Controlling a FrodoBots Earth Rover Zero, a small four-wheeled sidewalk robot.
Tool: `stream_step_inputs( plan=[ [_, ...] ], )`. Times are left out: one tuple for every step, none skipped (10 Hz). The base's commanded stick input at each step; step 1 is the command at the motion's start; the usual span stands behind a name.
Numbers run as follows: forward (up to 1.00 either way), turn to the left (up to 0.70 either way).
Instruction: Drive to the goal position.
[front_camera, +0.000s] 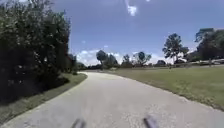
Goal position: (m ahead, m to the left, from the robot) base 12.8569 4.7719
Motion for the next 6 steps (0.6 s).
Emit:
stream_step_inputs(
  plan=[
    [0.50,0.00],
    [0.50,0.00],
    [0.50,0.00],
    [0.50,0.00],
    [0.50,0.00],
    [0.50,0.00]
  ],
)
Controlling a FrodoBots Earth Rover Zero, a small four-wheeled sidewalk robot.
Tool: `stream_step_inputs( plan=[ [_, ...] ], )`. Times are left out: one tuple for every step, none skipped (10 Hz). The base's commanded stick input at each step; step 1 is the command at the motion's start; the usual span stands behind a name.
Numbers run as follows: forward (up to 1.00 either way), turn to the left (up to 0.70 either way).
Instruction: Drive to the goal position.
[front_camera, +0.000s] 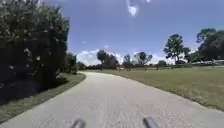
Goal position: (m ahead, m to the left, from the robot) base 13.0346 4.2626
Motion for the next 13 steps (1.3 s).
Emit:
stream_step_inputs(
  plan=[
    [0.50,0.00],
    [0.50,0.00],
    [0.50,0.00],
    [0.50,0.00],
    [0.50,0.00],
    [0.50,0.00],
    [0.50,0.00],
    [0.50,0.00],
    [0.50,0.00],
    [0.50,0.00],
    [0.50,0.00],
    [0.50,0.00],
    [0.50,0.00]
  ],
)
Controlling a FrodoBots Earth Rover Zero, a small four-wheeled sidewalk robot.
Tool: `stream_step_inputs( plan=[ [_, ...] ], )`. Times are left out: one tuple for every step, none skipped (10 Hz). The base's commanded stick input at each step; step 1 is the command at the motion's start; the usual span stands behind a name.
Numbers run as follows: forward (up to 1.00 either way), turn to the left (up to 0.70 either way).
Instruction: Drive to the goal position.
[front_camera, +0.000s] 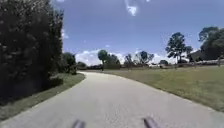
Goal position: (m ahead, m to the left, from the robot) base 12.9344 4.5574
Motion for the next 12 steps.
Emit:
stream_step_inputs(
  plan=[
    [0.50,0.00],
    [0.50,0.00],
    [0.50,0.00],
    [0.50,0.00],
    [0.50,0.00],
    [0.50,0.00],
    [0.50,0.00],
    [0.50,0.00],
    [0.50,0.00],
    [0.50,0.00],
    [0.50,0.00],
    [0.50,0.00]
  ],
)
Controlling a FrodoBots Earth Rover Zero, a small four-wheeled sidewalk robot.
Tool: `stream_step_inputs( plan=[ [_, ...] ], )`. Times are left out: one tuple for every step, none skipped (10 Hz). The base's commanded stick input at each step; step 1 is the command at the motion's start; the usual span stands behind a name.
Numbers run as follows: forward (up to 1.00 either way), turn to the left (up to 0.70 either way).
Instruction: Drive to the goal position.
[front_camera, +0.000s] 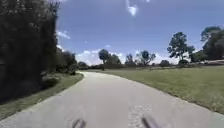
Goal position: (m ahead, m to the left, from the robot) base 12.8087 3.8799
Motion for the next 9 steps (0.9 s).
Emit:
stream_step_inputs(
  plan=[
    [0.50,0.00],
    [0.50,0.00],
    [0.50,0.00],
    [0.50,0.00],
    [0.50,0.00],
    [0.50,0.00],
    [0.50,0.00],
    [0.50,0.00],
    [0.50,0.00]
  ],
)
